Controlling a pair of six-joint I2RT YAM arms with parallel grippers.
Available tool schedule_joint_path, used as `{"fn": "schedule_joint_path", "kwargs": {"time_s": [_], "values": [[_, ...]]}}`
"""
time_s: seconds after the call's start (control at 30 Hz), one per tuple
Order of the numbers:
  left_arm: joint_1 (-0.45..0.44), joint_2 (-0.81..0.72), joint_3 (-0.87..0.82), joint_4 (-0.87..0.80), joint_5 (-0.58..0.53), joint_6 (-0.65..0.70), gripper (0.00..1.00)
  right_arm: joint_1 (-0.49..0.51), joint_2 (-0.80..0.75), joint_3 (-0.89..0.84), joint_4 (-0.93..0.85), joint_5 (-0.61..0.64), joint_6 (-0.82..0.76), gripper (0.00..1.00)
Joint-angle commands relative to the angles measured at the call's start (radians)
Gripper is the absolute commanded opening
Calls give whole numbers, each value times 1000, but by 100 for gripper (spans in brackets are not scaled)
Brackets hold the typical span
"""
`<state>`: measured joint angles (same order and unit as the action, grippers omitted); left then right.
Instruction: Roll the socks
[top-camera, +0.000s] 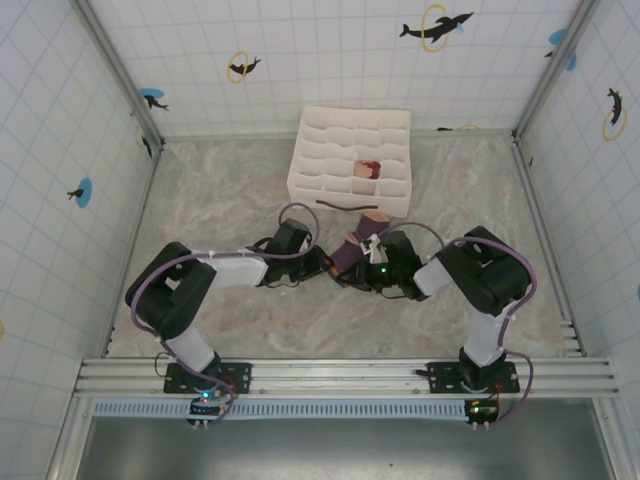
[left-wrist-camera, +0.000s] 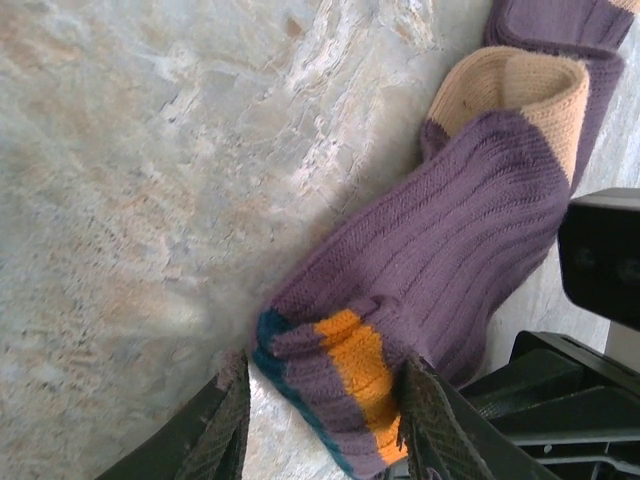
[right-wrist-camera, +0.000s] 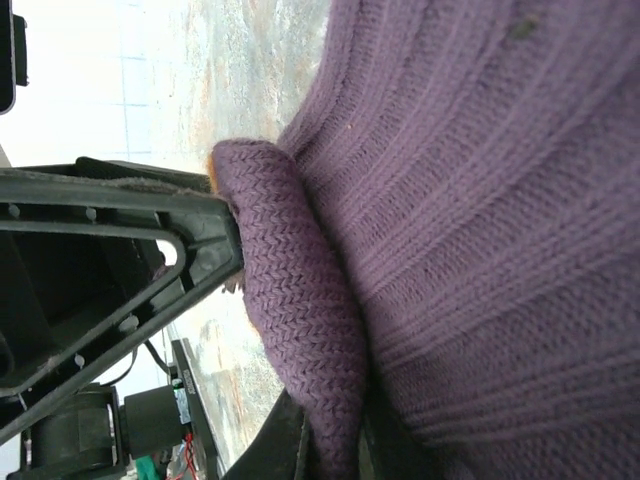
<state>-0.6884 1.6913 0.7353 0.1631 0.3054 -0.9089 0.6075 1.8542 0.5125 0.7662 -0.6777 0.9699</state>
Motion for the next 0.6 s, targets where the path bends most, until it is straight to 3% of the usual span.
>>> {"fn": "schedule_joint_path", "kwargs": {"time_s": [0.0, 0.17, 0.23, 0.3, 0.4, 0.57], "values": [[-4, 54, 18, -64, -38, -13, 39, -17, 49, -46, -57, 20, 44, 0], [-3, 81, 49, -142, -57, 9, 16, -36, 35, -63, -26, 13, 33, 2], [-2, 69, 58, -178, -72, 22, 10, -38, -1, -57, -75, 23, -14, 10], [1, 52, 75, -230, -91, 42, 2, -34, -56, -43, -136, 30, -86, 27], [7, 30, 105, -313, -98, 80, 0, -30, -147, -23, -241, 57, -188, 41], [21, -17, 122, -413, -92, 109, 0, 10, -286, 36, -476, 201, -388, 47]]}}
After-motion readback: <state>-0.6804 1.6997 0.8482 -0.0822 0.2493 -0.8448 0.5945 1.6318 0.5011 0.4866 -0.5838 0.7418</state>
